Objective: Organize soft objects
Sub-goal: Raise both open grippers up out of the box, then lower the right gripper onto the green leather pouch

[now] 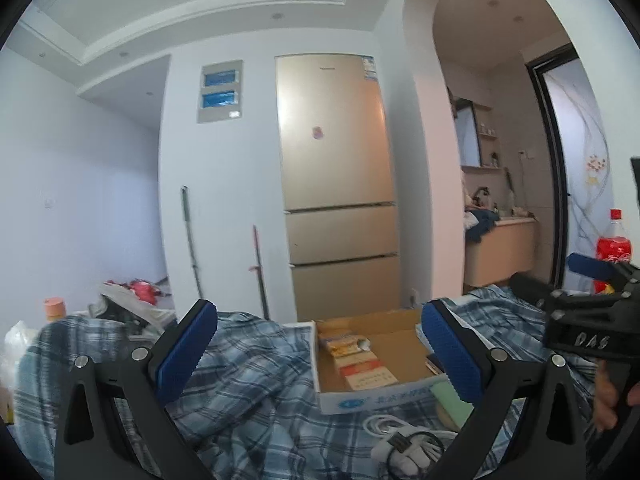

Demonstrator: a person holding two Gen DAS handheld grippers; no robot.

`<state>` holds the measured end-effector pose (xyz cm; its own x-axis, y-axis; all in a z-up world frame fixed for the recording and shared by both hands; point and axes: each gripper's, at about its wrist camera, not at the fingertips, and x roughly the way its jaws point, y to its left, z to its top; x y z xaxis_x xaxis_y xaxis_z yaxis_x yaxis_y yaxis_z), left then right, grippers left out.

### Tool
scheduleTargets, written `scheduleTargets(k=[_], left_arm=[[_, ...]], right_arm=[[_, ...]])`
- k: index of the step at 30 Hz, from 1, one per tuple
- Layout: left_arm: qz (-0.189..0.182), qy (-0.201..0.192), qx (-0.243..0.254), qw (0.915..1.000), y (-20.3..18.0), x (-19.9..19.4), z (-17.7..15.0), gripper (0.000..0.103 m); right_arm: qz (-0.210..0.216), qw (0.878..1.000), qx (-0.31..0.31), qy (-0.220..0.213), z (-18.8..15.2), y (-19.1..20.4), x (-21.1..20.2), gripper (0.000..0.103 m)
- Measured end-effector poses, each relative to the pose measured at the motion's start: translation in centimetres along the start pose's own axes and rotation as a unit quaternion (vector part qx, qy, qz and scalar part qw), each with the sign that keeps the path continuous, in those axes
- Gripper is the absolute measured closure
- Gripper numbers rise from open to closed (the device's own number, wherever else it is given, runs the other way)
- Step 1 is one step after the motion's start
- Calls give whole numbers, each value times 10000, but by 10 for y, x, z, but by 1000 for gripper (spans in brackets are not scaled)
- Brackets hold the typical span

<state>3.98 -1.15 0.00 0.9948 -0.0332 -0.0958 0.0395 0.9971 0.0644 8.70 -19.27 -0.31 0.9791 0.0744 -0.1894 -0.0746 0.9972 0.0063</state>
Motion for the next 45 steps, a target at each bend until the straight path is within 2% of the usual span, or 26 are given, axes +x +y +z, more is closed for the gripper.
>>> scheduleTargets(k=[10, 19, 24, 26, 29, 33, 45], left_arm=[[-180, 158, -14, 9997, -1, 6, -4, 0], [-180, 203, -35, 9996, 0, 8, -5, 0], [-210, 547, -78, 9983, 2, 18, -8, 0], [-18, 814, -90, 9966, 2, 27, -11, 0], [-62, 1153, -197, 9931, 6, 38, -16, 0], [-65, 1284, -190, 9915, 5, 41, -18, 0], [-153, 1771, -38, 9841, -4, 57, -25, 0]], right_arm=[[104, 9971, -18, 758, -18, 2, 28, 1], [146, 9942, -33, 1066, -24, 4, 38, 1], [-9, 9907, 62, 1362, -28, -2, 49, 1], [12, 9870, 120, 1605, -31, -4, 57, 1], [129, 9803, 131, 1967, -38, -3, 69, 1], [284, 9713, -23, 2362, -48, 5, 80, 1], [579, 9491, -299, 3082, -67, 21, 99, 1]])
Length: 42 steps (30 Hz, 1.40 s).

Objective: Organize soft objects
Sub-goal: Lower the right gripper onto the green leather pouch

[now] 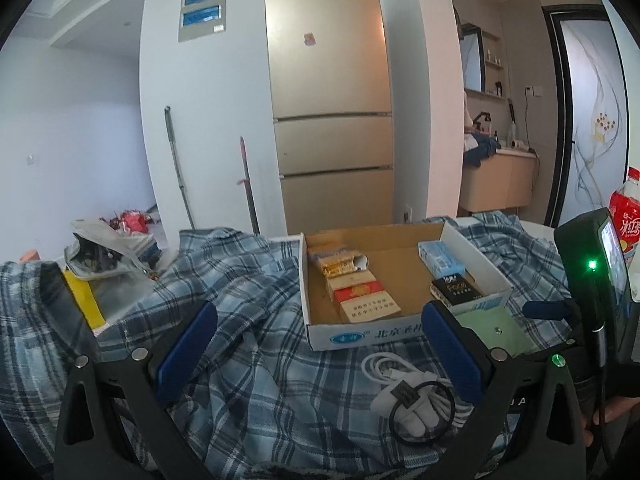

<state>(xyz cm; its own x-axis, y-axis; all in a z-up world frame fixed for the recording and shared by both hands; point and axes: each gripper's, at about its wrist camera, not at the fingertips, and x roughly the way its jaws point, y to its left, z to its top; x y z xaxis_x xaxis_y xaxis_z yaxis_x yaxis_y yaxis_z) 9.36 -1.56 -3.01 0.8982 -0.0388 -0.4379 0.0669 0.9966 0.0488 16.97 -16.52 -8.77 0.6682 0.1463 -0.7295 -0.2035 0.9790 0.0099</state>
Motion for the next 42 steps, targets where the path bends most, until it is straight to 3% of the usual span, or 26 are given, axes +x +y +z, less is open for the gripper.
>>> scheduleTargets(k=[6, 20, 25, 28, 31, 36, 42], left_arm=[[-113, 230, -115, 9996, 5, 8, -1, 0], [-113, 107, 96, 9998, -3, 2, 0, 0], [-151, 102, 47, 9998, -1, 1, 0, 0], [-167, 111, 60, 9998, -1, 1, 0, 0], [-183, 142, 55, 9997, 0, 2, 0, 0], [-221, 213, 51, 9995, -1, 4, 0, 0], [-268, 282, 81, 9992, -1, 7, -1, 0]], right_arm=[[66, 9999, 76, 124, 0, -3, 4, 1], [130, 9995, 86, 278, -1, -2, 9, 1], [114, 9998, 133, 82, 0, -4, -2, 24], [154, 9997, 163, 95, -1, -6, -3, 25], [145, 9997, 155, 132, 0, -6, -1, 25], [129, 9995, 294, -54, 0, -11, -7, 9], [272, 9931, 1124, -182, 3, -39, -10, 2]])
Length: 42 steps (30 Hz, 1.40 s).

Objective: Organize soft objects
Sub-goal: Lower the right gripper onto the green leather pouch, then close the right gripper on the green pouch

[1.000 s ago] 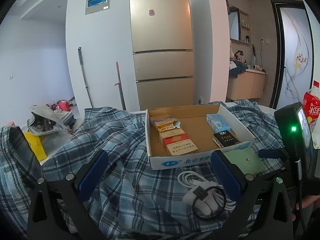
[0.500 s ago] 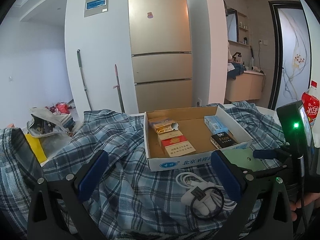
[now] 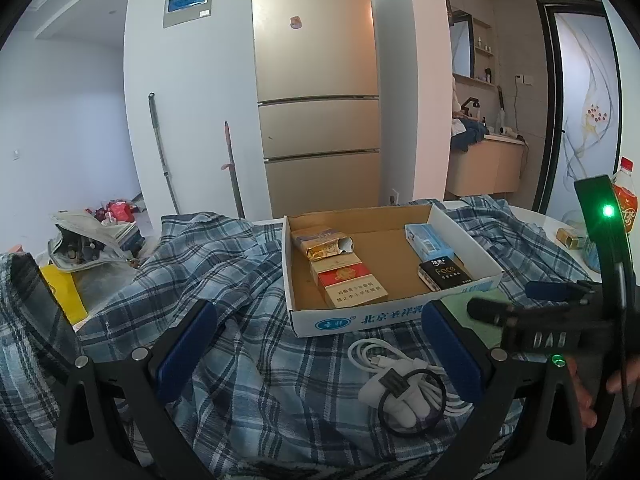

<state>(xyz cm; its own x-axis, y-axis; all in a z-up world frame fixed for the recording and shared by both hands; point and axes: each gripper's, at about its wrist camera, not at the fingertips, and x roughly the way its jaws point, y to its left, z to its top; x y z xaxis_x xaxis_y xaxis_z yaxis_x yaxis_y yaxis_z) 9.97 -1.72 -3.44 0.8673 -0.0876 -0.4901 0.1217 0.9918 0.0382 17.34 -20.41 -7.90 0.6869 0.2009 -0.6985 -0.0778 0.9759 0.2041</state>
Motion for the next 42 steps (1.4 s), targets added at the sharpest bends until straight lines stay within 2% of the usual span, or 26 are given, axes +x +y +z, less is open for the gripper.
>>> scheduleTargets(k=[4, 9, 20, 24, 27, 33, 34, 35, 37, 39, 42], left_arm=[[-58, 221, 21, 9997, -1, 8, 0, 0], [-84, 497, -52, 9987, 2, 19, -2, 0], [-114, 540, -24, 9985, 1, 20, -3, 0], [-119, 547, -23, 9984, 1, 20, -3, 0], [-130, 549, -26, 9984, 1, 20, -3, 0], [-196, 568, -37, 9982, 1, 20, -4, 0], [-218, 575, -37, 9981, 1, 20, -3, 0], [-255, 590, -34, 9979, 1, 20, -3, 0], [-339, 646, -18, 9973, 1, 22, -4, 0], [-439, 747, -3, 9962, 0, 26, -4, 0], [-616, 966, 38, 9934, -2, 33, -6, 0]], right_arm=[[163, 9987, 269, 403, 1, -8, 14, 2], [-17, 9986, -68, 531, -3, 4, 21, 2], [41, 9968, -125, 793, -5, 6, 31, 1], [79, 9967, -118, 797, -5, 5, 30, 1], [148, 9966, -161, 800, -4, 5, 26, 6], [60, 9994, -60, 321, 0, 0, 6, 7], [24, 9997, -53, 225, 0, -1, 1, 9], [-1, 9999, -53, 148, 1, -2, -3, 20], [-26, 10000, -67, 17, 2, -3, -11, 21], [-17, 9999, -128, 70, 2, -2, -12, 21], [95, 9989, -150, 430, -1, 0, 0, 21]])
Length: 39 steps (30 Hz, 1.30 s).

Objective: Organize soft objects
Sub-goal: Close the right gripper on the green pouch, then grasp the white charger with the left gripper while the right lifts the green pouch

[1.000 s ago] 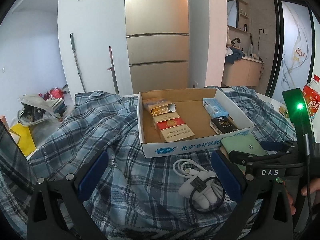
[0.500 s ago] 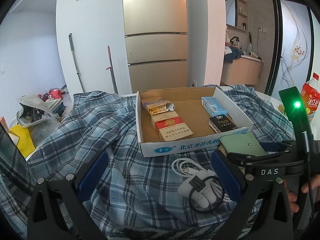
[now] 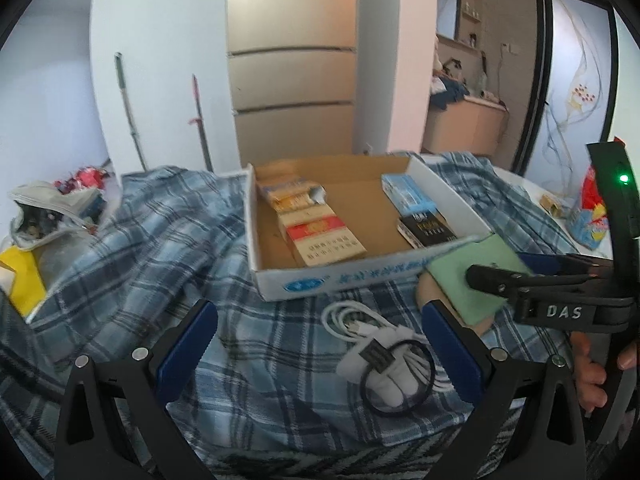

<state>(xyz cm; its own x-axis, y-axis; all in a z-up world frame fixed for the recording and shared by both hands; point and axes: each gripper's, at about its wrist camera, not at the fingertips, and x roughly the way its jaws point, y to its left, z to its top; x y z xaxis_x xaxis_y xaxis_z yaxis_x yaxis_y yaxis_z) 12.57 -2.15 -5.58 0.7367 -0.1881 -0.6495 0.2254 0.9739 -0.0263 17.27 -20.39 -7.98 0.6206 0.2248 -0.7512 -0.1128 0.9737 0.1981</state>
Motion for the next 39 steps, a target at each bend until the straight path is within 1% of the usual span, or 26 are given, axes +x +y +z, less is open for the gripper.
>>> scheduleTargets(k=[1, 3, 4, 5, 6, 9, 11, 14, 16, 18, 19, 21, 23, 29, 32, 36, 39], left_arm=[[-59, 71, 26, 10000, -1, 3, 0, 0], [-162, 166, 104, 9997, -4, 6, -1, 0], [-218, 219, 166, 9994, -6, 7, -2, 0], [-266, 276, 230, 9990, -9, 9, -3, 1], [-311, 350, 310, 9984, -13, 11, -3, 7], [-388, 588, 518, 9962, -21, 19, -7, 16], [-379, 697, 558, 9953, -23, 23, -7, 19], [-409, 839, 507, 9943, -21, 28, -8, 19], [-427, 973, 488, 9931, -20, 33, -9, 21], [-414, 1131, 529, 9913, -21, 38, -11, 35], [-424, 1197, 559, 9903, -22, 41, -12, 37], [-489, 1262, 609, 9889, -24, 43, -13, 49], [-556, 1254, 652, 9884, -26, 42, -13, 54], [-538, 1125, 636, 9902, -25, 36, -13, 65], [-531, 983, 557, 9922, -21, 30, -12, 65], [-477, 623, 491, 9957, -17, 17, -10, 66], [-434, 174, 451, 9979, -15, 0, -8, 67]], right_arm=[[9, 10000, 34, 56, -1, 0, 2, 20], [-33, 10000, 77, 17, -1, -1, 4, 11], [-52, 9999, 84, -33, -2, -1, 4, 6], [-64, 9999, 84, -57, -2, 0, 4, 4], [-66, 9999, 69, -32, -2, 1, 5, 4], [-25, 9999, 17, 147, -4, 4, 14, 3], [-15, 9998, 11, 199, -4, 4, 16, 3], [-9, 9997, 49, 223, -3, 3, 18, 3], [-6, 9996, 56, 282, -3, 3, 20, 3], [4, 9993, 51, 368, -4, 4, 24, 3], [10, 9992, 46, 399, -4, 4, 26, 3], [-13, 9991, 18, 425, -4, 5, 27, 3], [-19, 9991, -6, 430, -5, 6, 27, 3], [32, 9988, -104, 480, -4, 7, 27, 6], [39, 9988, -119, 471, -4, 7, 26, 6], [43, 9992, -140, 364, -4, 6, 20, 6], [35, 9997, -166, 149, -4, 6, 12, 6]])
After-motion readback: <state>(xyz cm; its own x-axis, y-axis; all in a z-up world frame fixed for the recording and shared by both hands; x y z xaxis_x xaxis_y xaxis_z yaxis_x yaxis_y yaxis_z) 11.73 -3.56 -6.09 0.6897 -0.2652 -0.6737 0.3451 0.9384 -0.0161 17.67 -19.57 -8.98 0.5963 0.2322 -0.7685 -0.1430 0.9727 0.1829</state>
